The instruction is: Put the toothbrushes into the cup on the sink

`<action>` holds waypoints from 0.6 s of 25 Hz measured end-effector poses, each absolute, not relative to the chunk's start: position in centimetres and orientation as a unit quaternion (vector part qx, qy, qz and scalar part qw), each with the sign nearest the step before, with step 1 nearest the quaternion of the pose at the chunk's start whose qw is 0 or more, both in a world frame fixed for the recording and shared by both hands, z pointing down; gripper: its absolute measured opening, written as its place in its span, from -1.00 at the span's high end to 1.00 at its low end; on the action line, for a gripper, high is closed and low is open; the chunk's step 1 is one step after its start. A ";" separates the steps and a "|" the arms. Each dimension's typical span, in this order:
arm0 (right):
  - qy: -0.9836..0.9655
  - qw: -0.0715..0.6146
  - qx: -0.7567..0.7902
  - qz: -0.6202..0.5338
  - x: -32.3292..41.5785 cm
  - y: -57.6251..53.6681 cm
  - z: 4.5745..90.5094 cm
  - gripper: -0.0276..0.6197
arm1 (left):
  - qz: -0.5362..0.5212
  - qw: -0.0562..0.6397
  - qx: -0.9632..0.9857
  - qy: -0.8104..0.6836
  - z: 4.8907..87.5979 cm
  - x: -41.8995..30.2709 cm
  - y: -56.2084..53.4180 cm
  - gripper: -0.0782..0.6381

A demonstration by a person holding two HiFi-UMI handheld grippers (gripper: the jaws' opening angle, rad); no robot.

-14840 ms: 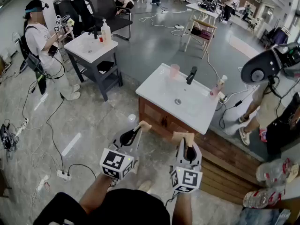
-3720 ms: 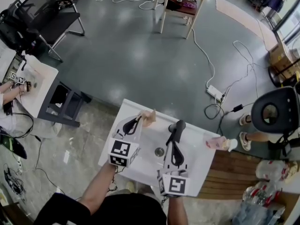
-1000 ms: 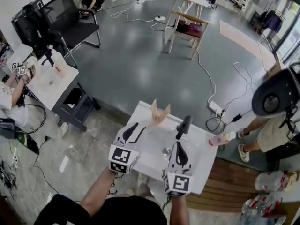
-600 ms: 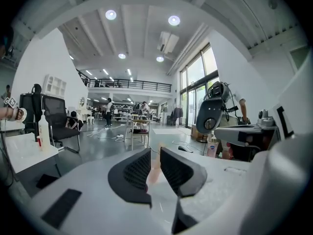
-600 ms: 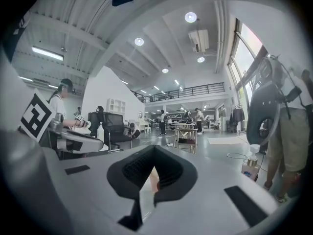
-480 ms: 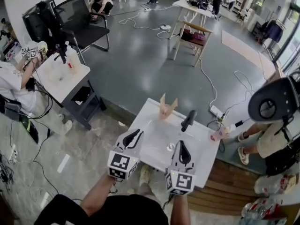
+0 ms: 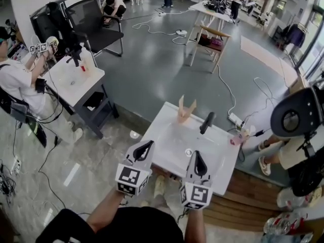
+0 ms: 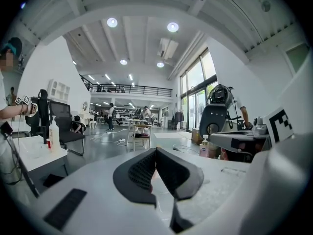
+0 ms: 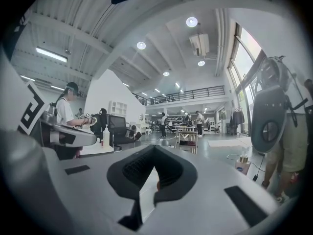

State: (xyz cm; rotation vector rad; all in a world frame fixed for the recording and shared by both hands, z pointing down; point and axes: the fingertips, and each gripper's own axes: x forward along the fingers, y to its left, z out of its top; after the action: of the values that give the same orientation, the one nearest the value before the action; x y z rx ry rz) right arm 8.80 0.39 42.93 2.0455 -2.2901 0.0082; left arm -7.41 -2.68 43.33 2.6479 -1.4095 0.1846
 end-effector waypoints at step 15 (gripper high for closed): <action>-0.747 0.037 0.664 0.004 8.8 1.6 43.1 0.93 | 0.057 0.057 0.885 -0.458 42.6 -6.7 -1.4 0.77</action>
State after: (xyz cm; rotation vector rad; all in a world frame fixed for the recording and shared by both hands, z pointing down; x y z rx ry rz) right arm 8.82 1.64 43.06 2.0387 -2.2928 0.0116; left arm -6.70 -1.36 42.60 2.6853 -1.3896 0.1737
